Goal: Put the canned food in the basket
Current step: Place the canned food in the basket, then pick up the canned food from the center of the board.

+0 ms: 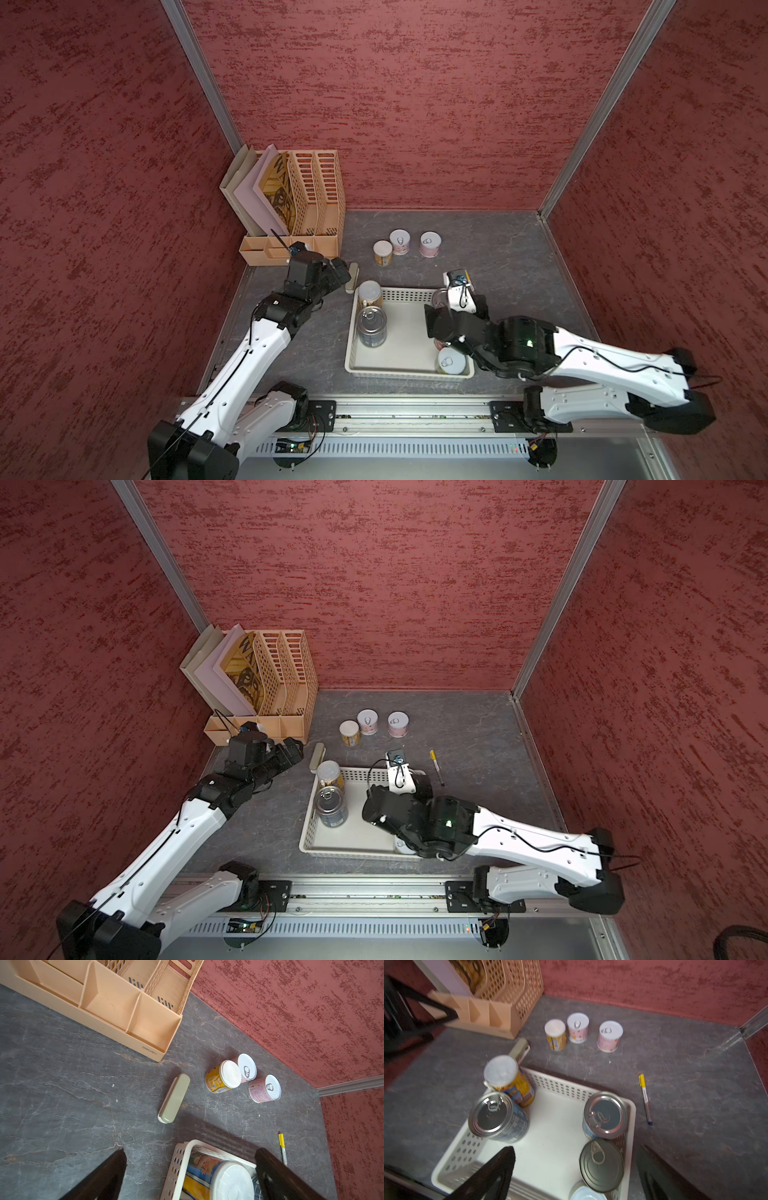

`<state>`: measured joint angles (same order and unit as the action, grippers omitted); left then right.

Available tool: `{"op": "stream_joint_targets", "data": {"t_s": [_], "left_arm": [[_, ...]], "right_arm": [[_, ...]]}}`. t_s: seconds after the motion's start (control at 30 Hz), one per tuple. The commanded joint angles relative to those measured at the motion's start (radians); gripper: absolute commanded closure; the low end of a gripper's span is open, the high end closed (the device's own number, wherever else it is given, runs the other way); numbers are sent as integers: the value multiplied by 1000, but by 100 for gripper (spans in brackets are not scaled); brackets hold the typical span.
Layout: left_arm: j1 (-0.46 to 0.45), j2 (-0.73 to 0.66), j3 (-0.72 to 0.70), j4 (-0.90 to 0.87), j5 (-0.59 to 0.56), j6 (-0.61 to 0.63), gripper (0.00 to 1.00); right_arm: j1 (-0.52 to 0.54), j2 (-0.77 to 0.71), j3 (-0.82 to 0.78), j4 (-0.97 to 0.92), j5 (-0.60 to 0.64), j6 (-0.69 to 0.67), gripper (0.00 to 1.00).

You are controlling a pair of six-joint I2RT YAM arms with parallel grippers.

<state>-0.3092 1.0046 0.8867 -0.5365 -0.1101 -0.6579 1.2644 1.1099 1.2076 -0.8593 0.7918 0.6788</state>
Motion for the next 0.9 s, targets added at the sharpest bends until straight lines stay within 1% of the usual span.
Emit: {"op": "stream_joint_targets", "data": {"t_s": [0.0, 0.13, 0.23, 0.27, 0.37, 0.5, 0.73, 0.87], "left_arm": [[-7, 40, 92, -31, 33, 0, 0], [-8, 106, 172, -47, 81, 22, 0], [-13, 176, 237, -53, 115, 40, 0], [-15, 211, 267, -62, 123, 46, 0], [-32, 317, 367, -95, 134, 77, 0], [-57, 438, 483, -127, 100, 106, 0], [-79, 635, 688, -180, 96, 154, 0], [-75, 759, 816, -213, 103, 192, 0]], "right_arm": [[-89, -63, -55, 297, 29, -164, 2], [-215, -81, -120, 423, -52, -216, 2], [-277, -77, -207, 525, -65, -269, 2], [-298, -71, -231, 535, -66, -268, 2], [-351, -55, -247, 476, -104, -199, 2], [-355, -46, -266, 502, -132, -208, 2], [-355, -9, -257, 492, -149, -199, 2], [-355, 12, -249, 485, -149, -200, 2]]}}
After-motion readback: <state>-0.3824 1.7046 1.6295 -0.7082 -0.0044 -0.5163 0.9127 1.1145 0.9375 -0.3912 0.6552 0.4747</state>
